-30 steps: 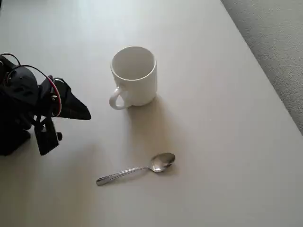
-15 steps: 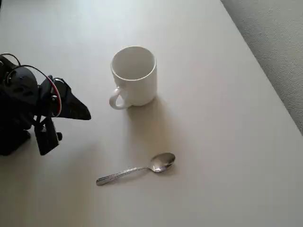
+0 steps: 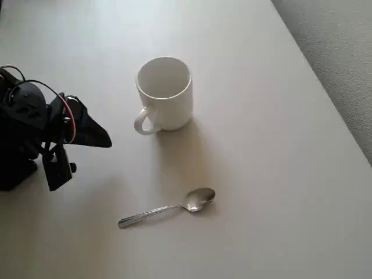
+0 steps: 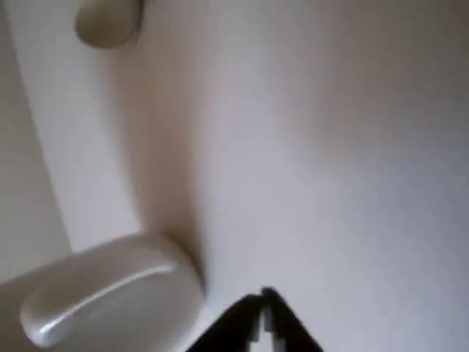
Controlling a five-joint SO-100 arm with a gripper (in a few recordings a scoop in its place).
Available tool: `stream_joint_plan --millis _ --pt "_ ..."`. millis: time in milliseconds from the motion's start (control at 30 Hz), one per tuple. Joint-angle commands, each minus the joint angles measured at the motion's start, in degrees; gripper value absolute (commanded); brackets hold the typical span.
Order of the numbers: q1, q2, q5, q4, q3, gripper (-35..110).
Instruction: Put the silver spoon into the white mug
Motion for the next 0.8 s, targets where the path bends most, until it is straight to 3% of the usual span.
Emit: stream_joint_plan --millis 0,767 --pt "0.62 0.62 0.44 0.26 -0.7 -2" --pt "-1.85 0.62 -2.29 0.26 -0.7 1"
